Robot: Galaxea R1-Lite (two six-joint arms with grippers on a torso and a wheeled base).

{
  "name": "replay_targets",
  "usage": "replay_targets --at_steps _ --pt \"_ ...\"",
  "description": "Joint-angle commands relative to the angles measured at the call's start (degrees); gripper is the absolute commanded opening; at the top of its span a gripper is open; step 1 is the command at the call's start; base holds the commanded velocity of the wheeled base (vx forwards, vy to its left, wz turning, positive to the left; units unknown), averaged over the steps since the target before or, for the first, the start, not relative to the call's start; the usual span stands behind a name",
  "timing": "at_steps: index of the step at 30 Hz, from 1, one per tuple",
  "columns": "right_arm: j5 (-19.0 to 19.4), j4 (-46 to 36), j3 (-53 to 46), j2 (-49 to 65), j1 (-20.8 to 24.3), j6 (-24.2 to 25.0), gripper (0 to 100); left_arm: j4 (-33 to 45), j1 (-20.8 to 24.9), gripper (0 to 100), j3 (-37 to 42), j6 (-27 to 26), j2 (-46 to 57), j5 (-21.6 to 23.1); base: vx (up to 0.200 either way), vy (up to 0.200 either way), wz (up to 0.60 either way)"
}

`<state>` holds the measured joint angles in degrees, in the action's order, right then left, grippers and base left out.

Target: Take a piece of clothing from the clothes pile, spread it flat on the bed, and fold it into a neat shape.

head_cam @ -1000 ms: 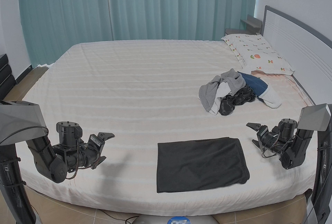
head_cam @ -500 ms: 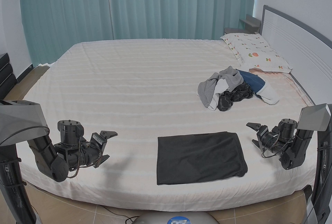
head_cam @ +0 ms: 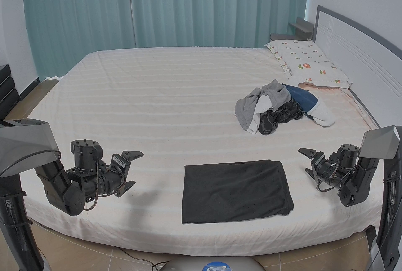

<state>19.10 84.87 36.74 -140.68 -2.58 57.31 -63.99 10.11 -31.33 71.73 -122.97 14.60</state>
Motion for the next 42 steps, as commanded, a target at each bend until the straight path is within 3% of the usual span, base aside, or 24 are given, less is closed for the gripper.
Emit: replay_targets --at_steps 1,12,16,20,26,32,42 --pt "-0.03 0.03 0.0 -0.12 0.04 0.0 100 0.18 0.27 100 -1.01 -0.01 -0.17 0.07 0.0 -0.2 0.0" --pt "-0.12 0.12 -0.18 -0.12 0.12 0.0 100 -0.08 2.2 100 -1.37 -1.15 -1.57 -0.72 0.0 -0.164 0.0" --pt "-0.12 0.12 -0.36 -0.12 0.12 -0.09 100 0.27 2.46 100 -0.84 -4.76 -1.93 -1.6 0.0 0.0 0.0" --pt "-0.12 0.65 -0.71 -0.3 0.12 -0.18 100 0.53 2.64 100 -0.31 -13.55 -5.44 -5.9 0.0 0.0 0.0" --pt "-0.12 0.65 -0.8 -0.56 0.12 -0.27 100 0.62 5.89 100 -2.77 -20.66 -9.31 -11.0 0.0 0.0 0.0" --pt "-0.12 0.73 -0.8 -0.56 0.21 -0.44 100 2.2 7.82 100 -7.17 -29.01 -13.35 -12.06 0.0 0.0 0.0" --pt "-0.21 0.91 -0.8 -0.91 0.3 -0.79 100 1.67 7.56 100 -7.34 -30.25 -14.76 -13.64 0.0 0.0 0.0"
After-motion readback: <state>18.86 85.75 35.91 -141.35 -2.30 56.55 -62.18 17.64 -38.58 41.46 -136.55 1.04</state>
